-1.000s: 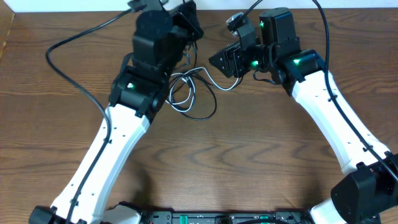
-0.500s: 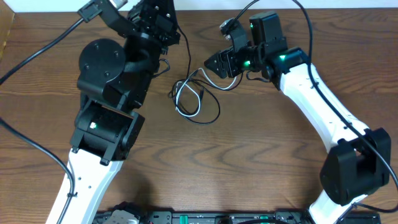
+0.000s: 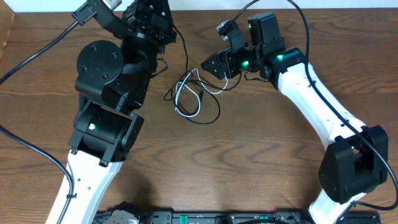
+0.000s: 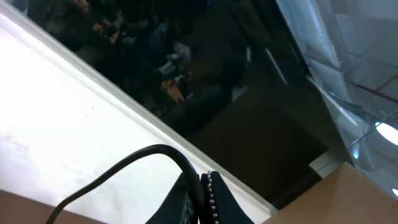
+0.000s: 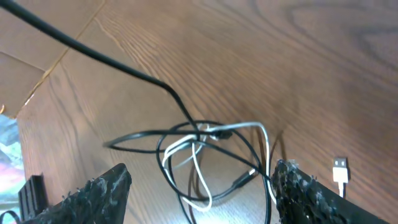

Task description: Untangle cables

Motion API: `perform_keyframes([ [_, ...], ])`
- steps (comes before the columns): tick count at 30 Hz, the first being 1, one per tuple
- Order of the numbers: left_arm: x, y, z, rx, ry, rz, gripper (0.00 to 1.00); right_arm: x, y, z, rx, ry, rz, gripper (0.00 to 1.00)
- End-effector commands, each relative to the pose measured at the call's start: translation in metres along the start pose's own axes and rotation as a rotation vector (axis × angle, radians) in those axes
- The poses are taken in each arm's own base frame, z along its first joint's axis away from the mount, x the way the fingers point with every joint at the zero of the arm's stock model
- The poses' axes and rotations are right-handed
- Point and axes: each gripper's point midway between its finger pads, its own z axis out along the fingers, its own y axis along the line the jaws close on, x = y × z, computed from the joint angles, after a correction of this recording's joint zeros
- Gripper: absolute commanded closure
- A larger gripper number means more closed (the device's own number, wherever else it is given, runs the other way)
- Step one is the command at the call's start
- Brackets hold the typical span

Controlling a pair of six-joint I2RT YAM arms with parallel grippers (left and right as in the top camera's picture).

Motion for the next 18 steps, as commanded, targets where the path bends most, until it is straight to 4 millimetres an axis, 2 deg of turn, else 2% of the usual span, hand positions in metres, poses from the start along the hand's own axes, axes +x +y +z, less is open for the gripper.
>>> perform_keyframes([
  [1, -0.017, -0.013, -0.005, 0.029, -0.049, -0.006, 0.92, -0.003, 0.013, 0.008, -0.041, -0.008, -0.044, 0.30],
  [5, -0.018, -0.015, -0.006, 0.037, -0.055, -0.007, 0.92, -0.009, 0.022, 0.016, -0.060, -0.034, -0.083, 0.30],
  [10, -0.019, -0.015, -0.006, 0.037, -0.055, -0.008, 0.92, -0.013, 0.027, 0.036, -0.083, -0.064, -0.126, 0.32],
  [18, -0.019, -0.017, -0.007, 0.042, -0.054, -0.008, 0.92, -0.013, 0.013, 0.068, -0.099, -0.102, -0.126, 0.39],
])
